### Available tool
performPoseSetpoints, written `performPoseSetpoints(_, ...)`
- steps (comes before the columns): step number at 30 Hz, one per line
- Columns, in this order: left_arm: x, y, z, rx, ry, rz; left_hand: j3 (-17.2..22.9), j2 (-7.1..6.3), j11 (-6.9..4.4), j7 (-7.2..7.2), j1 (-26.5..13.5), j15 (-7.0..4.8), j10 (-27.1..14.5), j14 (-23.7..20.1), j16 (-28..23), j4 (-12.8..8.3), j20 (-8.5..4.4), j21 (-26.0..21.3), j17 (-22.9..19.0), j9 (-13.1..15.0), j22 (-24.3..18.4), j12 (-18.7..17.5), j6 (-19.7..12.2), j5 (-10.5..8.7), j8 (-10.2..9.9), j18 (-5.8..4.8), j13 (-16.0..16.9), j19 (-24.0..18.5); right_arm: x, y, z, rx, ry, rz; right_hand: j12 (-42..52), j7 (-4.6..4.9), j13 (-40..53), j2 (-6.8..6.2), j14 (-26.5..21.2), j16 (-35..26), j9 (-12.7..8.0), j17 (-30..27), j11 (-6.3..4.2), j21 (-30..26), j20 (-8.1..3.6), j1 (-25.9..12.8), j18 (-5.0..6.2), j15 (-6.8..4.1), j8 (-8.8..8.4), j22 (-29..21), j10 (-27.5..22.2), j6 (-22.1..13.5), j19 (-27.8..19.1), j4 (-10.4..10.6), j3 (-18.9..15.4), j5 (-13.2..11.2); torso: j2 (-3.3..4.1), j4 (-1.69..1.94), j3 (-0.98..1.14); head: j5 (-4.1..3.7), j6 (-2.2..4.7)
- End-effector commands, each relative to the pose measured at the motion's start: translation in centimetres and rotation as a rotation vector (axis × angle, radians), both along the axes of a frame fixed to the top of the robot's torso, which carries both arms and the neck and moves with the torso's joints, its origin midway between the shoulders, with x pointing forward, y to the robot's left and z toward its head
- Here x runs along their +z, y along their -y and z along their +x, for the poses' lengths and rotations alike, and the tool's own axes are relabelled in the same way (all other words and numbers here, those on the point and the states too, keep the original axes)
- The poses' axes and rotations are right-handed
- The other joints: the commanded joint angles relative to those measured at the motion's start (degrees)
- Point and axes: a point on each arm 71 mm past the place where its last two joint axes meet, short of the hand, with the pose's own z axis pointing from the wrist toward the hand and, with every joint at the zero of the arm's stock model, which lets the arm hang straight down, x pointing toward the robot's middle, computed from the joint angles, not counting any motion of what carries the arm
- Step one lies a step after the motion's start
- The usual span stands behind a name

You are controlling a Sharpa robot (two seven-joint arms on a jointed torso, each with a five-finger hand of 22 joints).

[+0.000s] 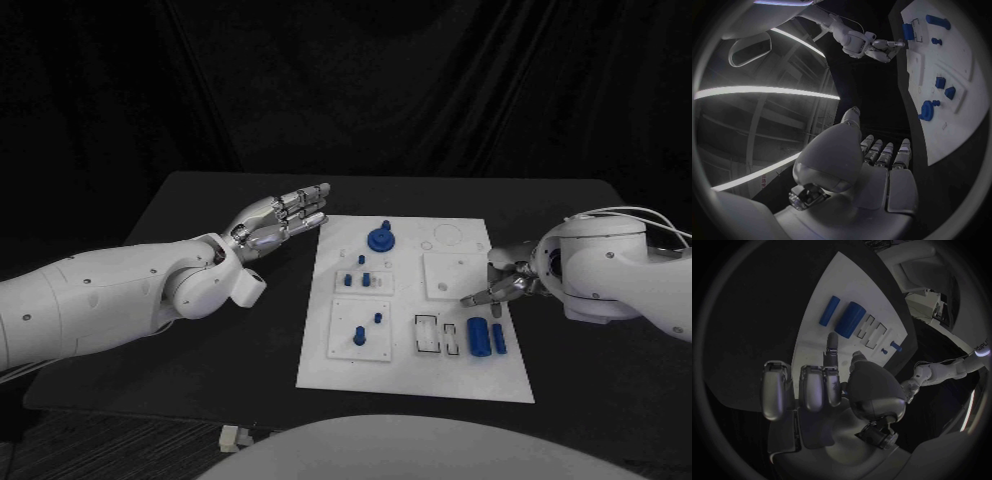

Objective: Assemble the parts on the task board

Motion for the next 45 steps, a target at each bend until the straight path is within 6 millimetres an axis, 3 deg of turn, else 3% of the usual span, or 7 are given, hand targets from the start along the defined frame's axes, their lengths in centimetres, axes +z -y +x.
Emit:
performPoseSetpoints(1,0.1,0.2,0.0,-0.007,0.003,-0.020,0.1,0.33,0.39,-0.41,0.2,0.32,-0.1,-0.1,-0.2,-0.3,0.32,0.3,-0.1,0.1,-0.1,0.3,0.1,0.35,0.4,0.49,0.1,0.0,-0.1,0.1,-0.1,-0.019,0.013,-0.002,0.0,0.03,12.6,0.01,4.5,-0.3,0.1,7.3,-0.22,-0.1,-0.41,0.6,-0.23,-0.28,-0.42,13.1,5.6,0.3,3.2,-0.1,-0.4,0.5,0.02,0.00,-0.01,0.05,-0.01)
performPoseSetpoints(10,0.1,0.2,0.0,-0.011,0.001,-0.020,0.1,0.31,0.45,-0.42,0.2,0.34,-0.1,-0.1,-0.2,-0.4,0.33,0.2,-0.1,0.1,-0.1,0.3,0.1,0.36,0.4,0.48,0.1,0.0,-0.8,0.0,-0.3,-0.023,0.002,0.001,-0.4,0.18,12.2,-0.16,4.4,-0.7,0.5,6.6,-0.14,-0.5,-0.59,2.1,-0.13,-0.44,-1.16,12.9,5.5,-0.3,3.0,-0.1,-0.9,2.2,0.01,0.01,0.01,0.16,-0.01)
performPoseSetpoints(41,-0.1,0.3,0.0,-0.016,-0.005,-0.019,0.1,0.26,0.58,-0.42,0.2,0.54,0.0,-0.1,-0.2,-0.4,0.34,0.2,-0.1,0.1,-0.1,0.3,0.1,0.39,0.3,0.44,0.1,0.0,-2.3,-0.3,-0.9,-0.021,-0.029,0.001,-1.1,0.69,11.3,-0.27,4.1,-1.7,1.0,5.0,0.21,-2.0,-0.67,4.2,0.24,-0.46,-2.71,12.4,5.3,-2.3,2.3,-0.4,-1.7,2.1,0.00,0.01,0.01,0.37,-0.01)
performPoseSetpoints(45,-0.1,0.3,0.0,-0.015,-0.006,-0.018,0.1,0.26,0.58,-0.42,0.2,0.54,0.0,-0.1,-0.2,-0.4,0.34,0.2,-0.1,0.1,-0.1,0.3,0.1,0.39,0.3,0.44,0.1,0.0,-2.6,-0.4,-1.1,-0.020,-0.035,0.001,-1.5,0.79,10.9,-0.42,4.0,-2.1,1.3,4.4,0.27,-2.6,-0.61,6.0,0.38,-0.41,-3.15,12.2,5.2,-2.7,2.1,-0.7,-1.9,3.5,0.01,0.04,0.00,0.40,-0.01)
